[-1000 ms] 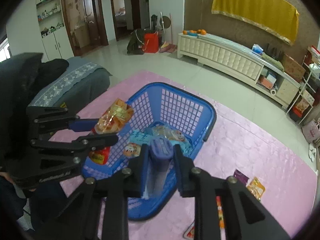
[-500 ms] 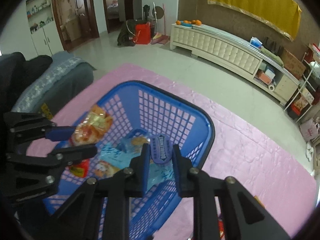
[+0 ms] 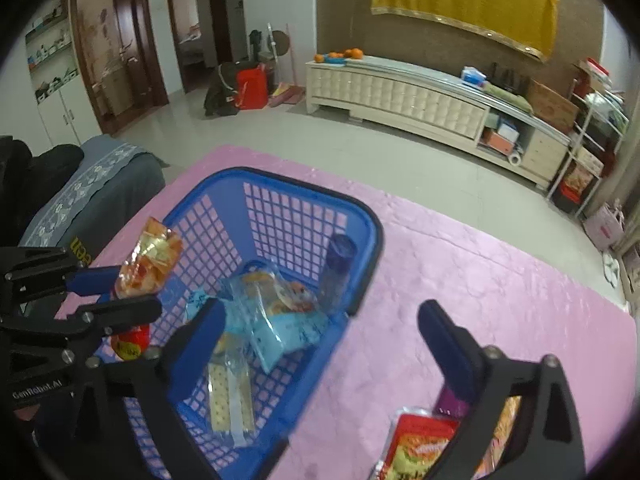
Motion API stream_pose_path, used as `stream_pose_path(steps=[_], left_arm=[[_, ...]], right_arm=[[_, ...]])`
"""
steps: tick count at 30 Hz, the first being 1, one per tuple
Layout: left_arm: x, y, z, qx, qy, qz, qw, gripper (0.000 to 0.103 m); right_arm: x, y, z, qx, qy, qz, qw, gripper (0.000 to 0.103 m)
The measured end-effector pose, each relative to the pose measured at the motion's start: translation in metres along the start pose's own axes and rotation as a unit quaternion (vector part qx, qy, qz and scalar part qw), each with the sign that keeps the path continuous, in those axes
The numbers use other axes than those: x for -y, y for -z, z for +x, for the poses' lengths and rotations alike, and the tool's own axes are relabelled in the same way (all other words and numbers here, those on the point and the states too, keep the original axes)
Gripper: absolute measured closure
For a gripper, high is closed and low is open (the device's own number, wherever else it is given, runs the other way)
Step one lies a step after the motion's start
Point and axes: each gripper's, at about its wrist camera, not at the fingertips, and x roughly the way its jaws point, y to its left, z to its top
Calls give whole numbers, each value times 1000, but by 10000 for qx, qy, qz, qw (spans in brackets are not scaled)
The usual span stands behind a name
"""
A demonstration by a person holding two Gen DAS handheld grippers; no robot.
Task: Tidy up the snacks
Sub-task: 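Open both tools to drop the noodle bag and gum box into the basket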
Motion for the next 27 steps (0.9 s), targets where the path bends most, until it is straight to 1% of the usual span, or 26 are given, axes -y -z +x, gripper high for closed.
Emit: stream_pose_path(steps=[4,8,12,18,23,26,27], left_arm=[[6,3,-3,8,59,37,10000,77],[16,5,-4,-41,112,58,9999,77],[22,10,1,-135,197,55,9997,77],[37,15,16,-260,165,209,9993,77],[44,17,24,-329,129,256,9990,72],[48,19,23,-303,132,260,9991,57],[49,19,22,-290,144,260,9991,47]], right_arm=[[7,12,-13,12,20,208,9998,1],[9,23,-24,101,182,347,9992,0],[14,33,-29,49,220,502,9985,0],[25,51,-32,-55,222,801,9965,0],[33,61,-36,-94,285,958,9950,0],[38,66,-40,-76,318,1023,9942,0],[39,67,-42,-70,319,1039,9940,0]])
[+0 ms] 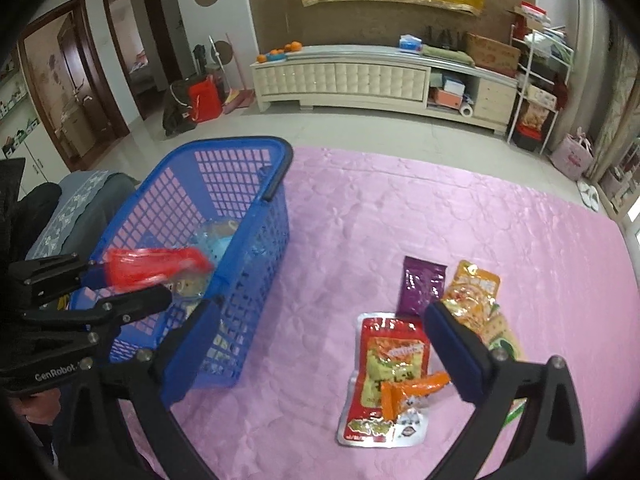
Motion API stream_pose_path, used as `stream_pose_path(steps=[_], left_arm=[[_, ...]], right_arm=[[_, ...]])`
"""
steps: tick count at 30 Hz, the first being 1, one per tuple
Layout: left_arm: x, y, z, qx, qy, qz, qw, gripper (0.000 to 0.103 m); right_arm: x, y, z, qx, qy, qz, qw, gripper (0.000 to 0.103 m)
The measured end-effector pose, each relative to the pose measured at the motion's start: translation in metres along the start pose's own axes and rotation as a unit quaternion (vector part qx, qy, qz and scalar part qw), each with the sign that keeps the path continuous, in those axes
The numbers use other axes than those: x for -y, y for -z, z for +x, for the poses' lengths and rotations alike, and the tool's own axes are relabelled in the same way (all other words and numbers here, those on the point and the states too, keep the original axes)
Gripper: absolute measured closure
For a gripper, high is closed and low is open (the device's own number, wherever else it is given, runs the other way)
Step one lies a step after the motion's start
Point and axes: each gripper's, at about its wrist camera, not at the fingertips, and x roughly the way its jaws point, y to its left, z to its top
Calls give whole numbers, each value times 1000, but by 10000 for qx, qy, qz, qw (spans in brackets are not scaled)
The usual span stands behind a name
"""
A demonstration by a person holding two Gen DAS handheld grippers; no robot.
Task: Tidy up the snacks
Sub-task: 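Open both tools to drop the noodle bag and gum box into the basket, then move both tools back from the basket toward the remaining snacks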
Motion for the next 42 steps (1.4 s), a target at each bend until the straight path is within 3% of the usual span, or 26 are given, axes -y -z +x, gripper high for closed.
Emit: stream_pose_path(steps=[6,14,19,31,42], left_arm=[[11,4,-18,167,-33,118,9998,37],[42,12,-54,568,-59,382,9976,31],[69,13,-59,609,44,545,9966,30],[134,21,-31,385,285,948,9943,29],[169,20,20,-60,367,1397,9895,29]], right_arm=[[5,6,-20,145,16,60,9999,0],[14,15,-55,332,65,53,9994,0],[24,25,-75,423,173,56,9989,0],[78,57,-101,391,539,217,9975,0],[124,85,-84,145,605,450,9970,0]])
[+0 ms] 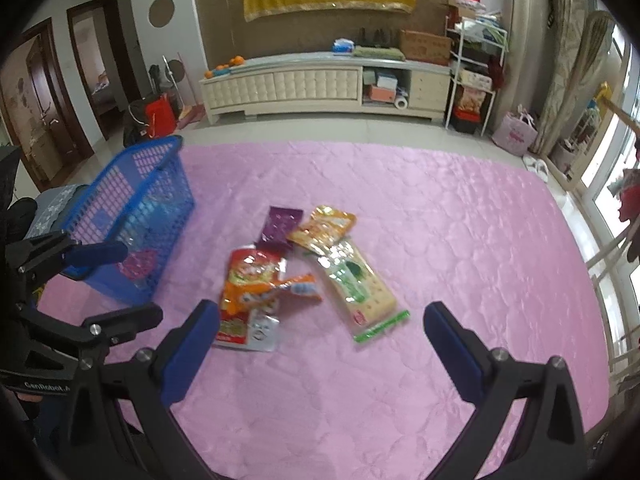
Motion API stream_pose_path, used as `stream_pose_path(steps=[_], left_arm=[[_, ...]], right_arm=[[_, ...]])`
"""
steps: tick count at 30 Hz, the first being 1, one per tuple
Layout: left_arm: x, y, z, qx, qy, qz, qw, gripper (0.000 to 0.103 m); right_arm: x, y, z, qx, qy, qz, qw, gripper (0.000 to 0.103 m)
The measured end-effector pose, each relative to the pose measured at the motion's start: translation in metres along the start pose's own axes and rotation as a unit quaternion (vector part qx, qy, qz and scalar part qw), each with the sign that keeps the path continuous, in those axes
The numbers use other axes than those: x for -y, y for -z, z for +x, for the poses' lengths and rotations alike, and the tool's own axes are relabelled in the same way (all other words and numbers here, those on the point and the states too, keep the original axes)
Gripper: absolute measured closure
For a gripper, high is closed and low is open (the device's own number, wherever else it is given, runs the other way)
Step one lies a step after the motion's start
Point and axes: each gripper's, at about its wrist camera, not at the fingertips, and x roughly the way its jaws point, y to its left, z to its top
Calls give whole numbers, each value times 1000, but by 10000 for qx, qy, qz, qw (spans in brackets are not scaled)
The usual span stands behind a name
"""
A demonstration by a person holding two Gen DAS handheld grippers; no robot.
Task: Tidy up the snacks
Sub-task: 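Move both tools back from the basket toward the remaining snacks, then grasp the orange sausage stick with the left tool while the right tool grasps the saltine cracker packet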
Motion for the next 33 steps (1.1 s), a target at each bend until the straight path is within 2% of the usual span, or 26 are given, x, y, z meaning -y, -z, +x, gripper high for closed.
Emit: stream_pose_path(steps=[5,11,16,24,29,31,33], left_arm=[[6,-8,26,-180,29,70,9998,29],[19,-14,56,-469,25,480,9977,31],[28,-21,80,-641,-82,739,9952,45],[27,-32,121,-1088,123,704,9915,58],[26,-28,138,-1322,181,675,9888,71],[27,-25,141,-1391,249,613,9881,82],[27,-22,143,-1428,274,587,9876,83]], right_arm=[[18,7,18,-125,-8,36,9999,0],[40,12,41,-285,-81,167,9994,0],[49,17,54,-362,-70,129,9992,0],[65,22,73,-520,-175,195,9983,0],[69,20,74,-396,-193,141,9989,0],[71,19,74,-374,-172,104,9991,0],[71,18,75,-367,-162,59,9992,0]])
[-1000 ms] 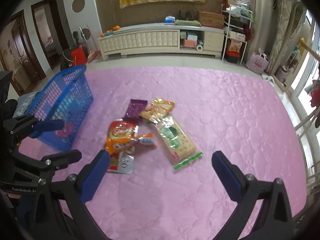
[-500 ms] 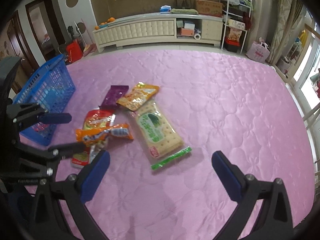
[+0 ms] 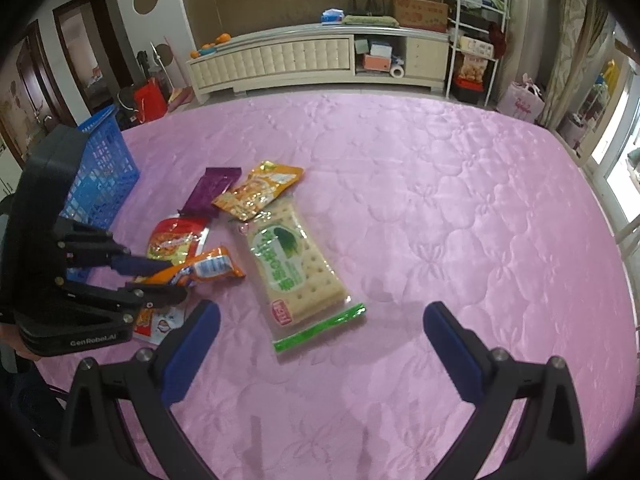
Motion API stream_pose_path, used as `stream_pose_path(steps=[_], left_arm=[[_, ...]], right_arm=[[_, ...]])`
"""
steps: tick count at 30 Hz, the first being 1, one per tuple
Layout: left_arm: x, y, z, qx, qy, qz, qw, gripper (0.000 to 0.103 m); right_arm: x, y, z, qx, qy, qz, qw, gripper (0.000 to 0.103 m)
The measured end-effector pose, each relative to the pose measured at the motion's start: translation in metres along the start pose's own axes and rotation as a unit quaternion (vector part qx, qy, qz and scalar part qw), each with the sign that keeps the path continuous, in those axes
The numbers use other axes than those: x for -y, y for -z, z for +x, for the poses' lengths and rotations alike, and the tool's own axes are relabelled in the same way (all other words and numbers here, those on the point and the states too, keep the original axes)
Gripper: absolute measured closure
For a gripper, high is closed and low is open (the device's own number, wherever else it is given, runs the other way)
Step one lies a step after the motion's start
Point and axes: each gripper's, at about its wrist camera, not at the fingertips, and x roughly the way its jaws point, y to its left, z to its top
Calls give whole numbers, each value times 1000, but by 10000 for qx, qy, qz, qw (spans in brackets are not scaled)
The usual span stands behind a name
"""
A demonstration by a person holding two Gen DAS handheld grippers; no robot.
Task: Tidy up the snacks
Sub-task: 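Grasp the orange sausage stick with the left tool while the right tool grasps the saltine cracker packet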
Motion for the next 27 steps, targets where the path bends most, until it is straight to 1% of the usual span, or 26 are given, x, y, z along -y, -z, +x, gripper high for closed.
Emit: stream_pose_path(steps=[3,6,10,13,15,17,19,23,25,27], left_arm=[[2,3,-6,98,-1,-5,10000,88],[2,5,-17,262,7,-40,9996,90],[1,7,-36,551,-175,-34,9983,90],[-6,9,-46,713,-192,-164,9971,90],[-15,6,-49,768,-211,-252,9965,91],[-18,8,-50,808,-231,-327,9959,91],[-23,9,-52,844,-317,-431,9950,91],[-31,10,-49,880,-301,-642,9936,91],[-35,11,-48,879,-313,-699,9932,91],[-35,12,-48,883,-326,-752,9927,91]], right_arm=[[1,0,2,-48,-14,-56,10000,0],[1,-1,4,-109,-29,-74,9999,0],[-1,-6,10,-261,-173,-157,9994,0],[-3,-13,12,-322,-128,-217,9992,0],[-4,-19,15,-352,-140,-262,9989,0],[-8,-24,20,-416,-244,-329,9983,0],[-14,-28,26,-449,-271,-441,9976,0],[-25,-32,42,-585,-357,-677,9954,1],[-27,-35,52,-632,-282,-777,9946,3],[-27,-37,62,-719,-279,-793,9939,11]])
